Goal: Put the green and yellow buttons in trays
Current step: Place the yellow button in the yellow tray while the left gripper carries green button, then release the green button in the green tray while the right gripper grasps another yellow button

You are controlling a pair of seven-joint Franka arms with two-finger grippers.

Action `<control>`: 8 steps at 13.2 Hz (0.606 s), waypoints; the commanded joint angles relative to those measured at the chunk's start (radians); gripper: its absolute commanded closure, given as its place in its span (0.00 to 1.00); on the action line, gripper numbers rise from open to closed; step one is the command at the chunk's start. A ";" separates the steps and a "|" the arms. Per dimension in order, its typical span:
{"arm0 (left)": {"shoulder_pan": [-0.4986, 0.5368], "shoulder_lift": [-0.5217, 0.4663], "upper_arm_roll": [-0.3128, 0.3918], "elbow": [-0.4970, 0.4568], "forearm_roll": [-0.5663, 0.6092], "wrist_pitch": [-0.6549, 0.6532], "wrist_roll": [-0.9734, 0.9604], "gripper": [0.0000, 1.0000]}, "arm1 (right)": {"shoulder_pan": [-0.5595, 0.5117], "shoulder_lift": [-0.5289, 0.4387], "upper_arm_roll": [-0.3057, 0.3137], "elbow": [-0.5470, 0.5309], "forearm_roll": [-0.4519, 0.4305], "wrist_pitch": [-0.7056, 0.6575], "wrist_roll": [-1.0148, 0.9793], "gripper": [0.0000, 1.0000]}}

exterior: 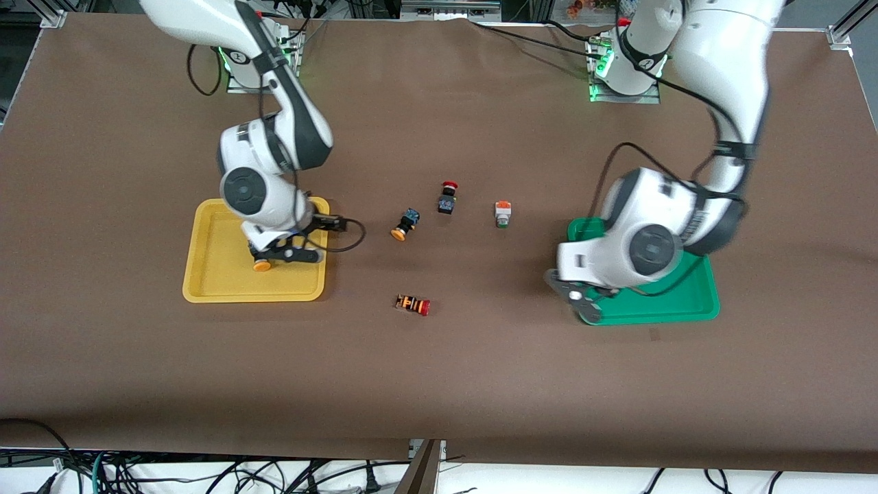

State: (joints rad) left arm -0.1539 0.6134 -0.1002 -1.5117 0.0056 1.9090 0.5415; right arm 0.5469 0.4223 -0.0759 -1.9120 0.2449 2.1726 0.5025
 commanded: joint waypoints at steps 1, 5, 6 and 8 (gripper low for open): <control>0.129 0.018 -0.022 -0.103 -0.012 0.048 0.136 1.00 | 0.066 0.039 0.028 0.042 0.042 0.039 0.207 0.11; 0.131 0.005 -0.027 -0.196 -0.015 0.165 0.137 0.01 | 0.195 0.133 0.028 0.045 0.043 0.212 0.410 0.11; 0.134 -0.016 -0.029 -0.199 -0.027 0.151 0.134 0.00 | 0.206 0.148 0.028 0.045 0.043 0.242 0.427 0.11; 0.129 -0.059 -0.052 -0.193 -0.131 0.092 0.101 0.00 | 0.208 0.170 0.028 0.044 0.043 0.272 0.429 0.12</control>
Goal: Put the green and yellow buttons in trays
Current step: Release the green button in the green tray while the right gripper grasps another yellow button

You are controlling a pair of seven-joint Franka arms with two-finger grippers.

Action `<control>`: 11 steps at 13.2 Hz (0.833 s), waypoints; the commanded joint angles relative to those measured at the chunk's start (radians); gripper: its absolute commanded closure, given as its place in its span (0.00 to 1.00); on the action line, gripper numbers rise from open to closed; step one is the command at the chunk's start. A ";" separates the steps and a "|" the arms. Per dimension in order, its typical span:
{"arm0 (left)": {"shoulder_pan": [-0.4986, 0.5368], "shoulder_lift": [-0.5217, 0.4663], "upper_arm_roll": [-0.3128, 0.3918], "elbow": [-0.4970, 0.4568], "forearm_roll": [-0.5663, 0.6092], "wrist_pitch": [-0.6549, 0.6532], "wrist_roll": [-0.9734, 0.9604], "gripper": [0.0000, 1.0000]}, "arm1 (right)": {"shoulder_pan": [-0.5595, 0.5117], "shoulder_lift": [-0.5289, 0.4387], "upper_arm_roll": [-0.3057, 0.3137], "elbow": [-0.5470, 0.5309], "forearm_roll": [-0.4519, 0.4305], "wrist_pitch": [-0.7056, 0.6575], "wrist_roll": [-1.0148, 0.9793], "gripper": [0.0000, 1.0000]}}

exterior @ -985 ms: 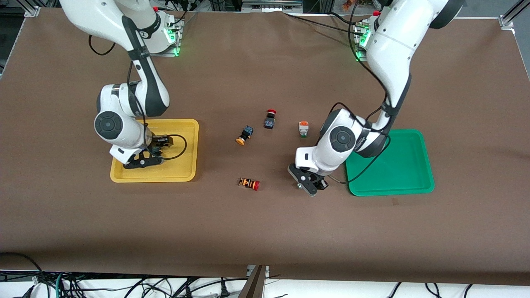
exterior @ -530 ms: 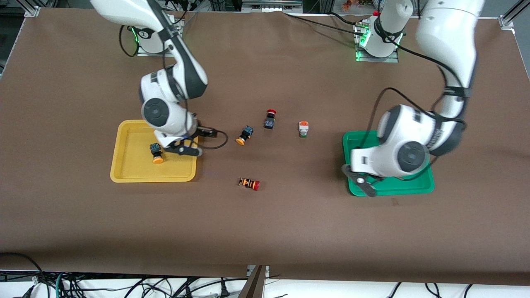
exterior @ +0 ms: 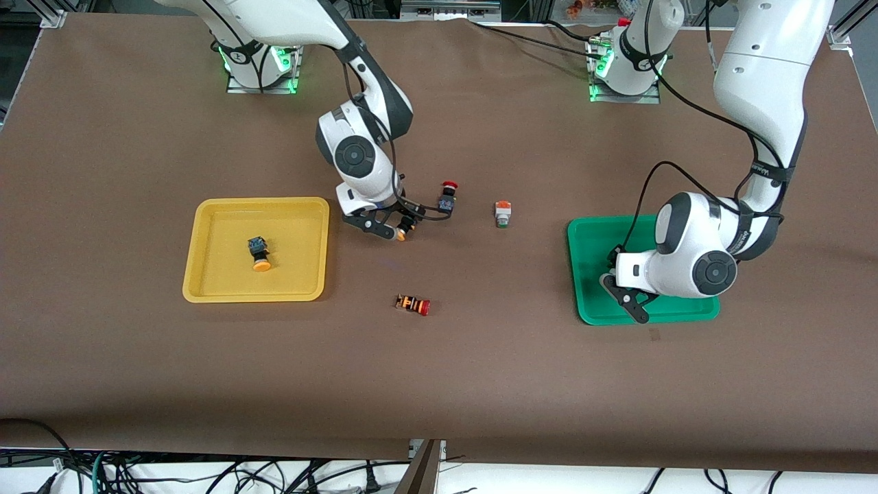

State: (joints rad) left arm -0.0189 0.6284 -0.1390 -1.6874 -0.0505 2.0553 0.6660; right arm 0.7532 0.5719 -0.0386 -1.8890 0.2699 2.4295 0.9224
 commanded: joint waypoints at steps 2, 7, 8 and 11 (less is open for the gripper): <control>-0.016 -0.099 -0.055 -0.018 -0.088 -0.090 -0.188 0.00 | 0.012 0.042 -0.009 0.021 0.019 0.042 0.009 0.18; -0.053 -0.110 -0.223 -0.046 -0.084 -0.101 -0.885 0.00 | 0.014 0.048 -0.009 0.021 0.017 0.049 0.007 0.32; -0.103 -0.108 -0.223 -0.061 -0.078 -0.083 -0.993 0.00 | 0.014 0.048 -0.009 0.025 0.017 0.049 0.009 0.30; -0.193 -0.108 -0.221 -0.194 -0.039 0.124 -1.135 0.00 | 0.012 0.051 -0.009 0.056 0.017 0.046 0.009 0.20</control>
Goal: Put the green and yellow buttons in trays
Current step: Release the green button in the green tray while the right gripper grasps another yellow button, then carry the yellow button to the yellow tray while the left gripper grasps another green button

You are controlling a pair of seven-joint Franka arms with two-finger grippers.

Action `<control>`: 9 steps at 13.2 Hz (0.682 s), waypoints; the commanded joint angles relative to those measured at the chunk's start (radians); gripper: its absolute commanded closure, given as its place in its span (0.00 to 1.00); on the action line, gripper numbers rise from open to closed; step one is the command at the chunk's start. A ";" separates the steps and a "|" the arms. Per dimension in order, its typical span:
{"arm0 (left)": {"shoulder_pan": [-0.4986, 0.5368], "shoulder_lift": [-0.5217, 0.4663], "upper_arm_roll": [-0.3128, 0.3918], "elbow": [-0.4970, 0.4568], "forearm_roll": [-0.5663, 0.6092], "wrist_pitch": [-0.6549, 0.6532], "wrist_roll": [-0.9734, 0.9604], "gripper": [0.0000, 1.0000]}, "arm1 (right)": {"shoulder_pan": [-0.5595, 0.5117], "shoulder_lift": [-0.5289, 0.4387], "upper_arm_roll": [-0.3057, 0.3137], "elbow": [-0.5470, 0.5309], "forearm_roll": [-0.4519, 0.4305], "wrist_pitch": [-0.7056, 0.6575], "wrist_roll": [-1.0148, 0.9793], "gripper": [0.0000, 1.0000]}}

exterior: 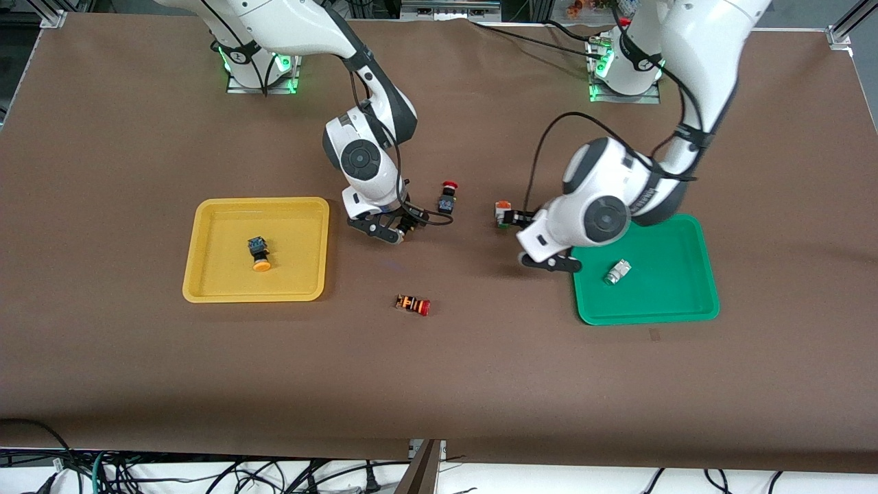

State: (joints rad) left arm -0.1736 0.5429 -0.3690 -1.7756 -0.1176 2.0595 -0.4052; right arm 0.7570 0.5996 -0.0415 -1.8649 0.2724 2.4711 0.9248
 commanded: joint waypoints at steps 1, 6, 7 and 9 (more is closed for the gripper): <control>-0.040 -0.021 0.007 -0.141 0.070 0.172 -0.067 0.00 | 0.008 0.032 -0.006 0.032 0.014 0.008 0.006 0.19; -0.087 0.051 0.004 -0.169 0.092 0.286 -0.127 0.11 | 0.010 0.046 -0.008 0.027 0.011 0.022 0.000 0.38; -0.101 0.067 0.005 -0.169 0.092 0.301 -0.129 0.16 | 0.008 0.046 -0.008 0.027 0.011 0.019 -0.006 0.60; -0.107 0.066 0.010 -0.168 0.093 0.297 -0.127 0.70 | 0.001 0.029 -0.017 0.030 0.001 -0.001 -0.030 0.85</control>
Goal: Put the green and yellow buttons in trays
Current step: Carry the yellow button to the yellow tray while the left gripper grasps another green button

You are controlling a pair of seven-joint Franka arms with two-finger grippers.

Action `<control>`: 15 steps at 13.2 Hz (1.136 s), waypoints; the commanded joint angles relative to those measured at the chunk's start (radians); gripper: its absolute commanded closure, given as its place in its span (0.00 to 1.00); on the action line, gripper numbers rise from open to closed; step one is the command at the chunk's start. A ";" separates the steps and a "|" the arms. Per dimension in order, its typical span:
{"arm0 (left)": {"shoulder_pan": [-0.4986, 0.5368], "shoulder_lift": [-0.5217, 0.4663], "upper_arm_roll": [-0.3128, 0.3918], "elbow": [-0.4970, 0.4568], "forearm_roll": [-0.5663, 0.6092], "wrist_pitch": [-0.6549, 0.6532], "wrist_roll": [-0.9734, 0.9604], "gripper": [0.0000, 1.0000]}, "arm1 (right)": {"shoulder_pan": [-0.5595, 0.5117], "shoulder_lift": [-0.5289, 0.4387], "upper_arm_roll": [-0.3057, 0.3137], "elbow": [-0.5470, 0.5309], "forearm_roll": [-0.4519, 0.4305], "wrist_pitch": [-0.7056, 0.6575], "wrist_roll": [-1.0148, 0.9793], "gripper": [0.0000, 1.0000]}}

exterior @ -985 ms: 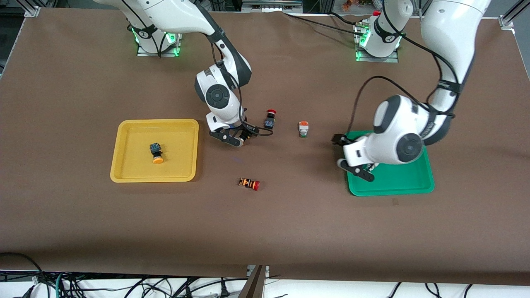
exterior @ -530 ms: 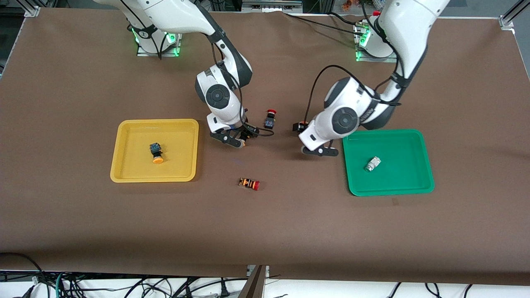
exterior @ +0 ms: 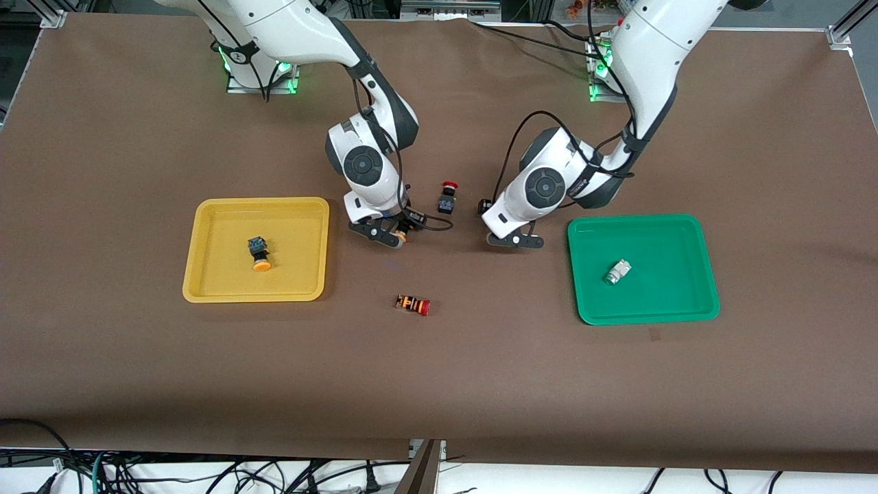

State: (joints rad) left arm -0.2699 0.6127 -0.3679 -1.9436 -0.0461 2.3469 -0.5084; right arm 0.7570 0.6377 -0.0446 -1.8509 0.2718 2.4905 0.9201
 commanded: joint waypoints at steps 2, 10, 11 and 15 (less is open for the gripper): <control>-0.005 -0.024 0.012 0.008 0.022 -0.027 -0.012 1.00 | -0.001 -0.047 -0.063 0.021 0.000 -0.109 -0.105 0.88; 0.177 -0.068 0.032 0.275 0.289 -0.544 0.374 1.00 | 0.001 -0.142 -0.391 -0.031 -0.023 -0.372 -0.749 0.76; 0.233 -0.062 0.032 0.275 0.345 -0.541 0.487 1.00 | -0.001 -0.136 -0.396 -0.056 -0.016 -0.349 -0.767 0.49; 0.423 -0.007 0.032 0.232 0.445 -0.401 0.758 1.00 | -0.002 -0.151 -0.402 -0.048 -0.013 -0.334 -0.765 0.13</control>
State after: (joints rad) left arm 0.0882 0.5714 -0.3197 -1.6859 0.3596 1.8689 0.1509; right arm 0.7480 0.5170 -0.4438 -1.8999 0.2627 2.1522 0.1628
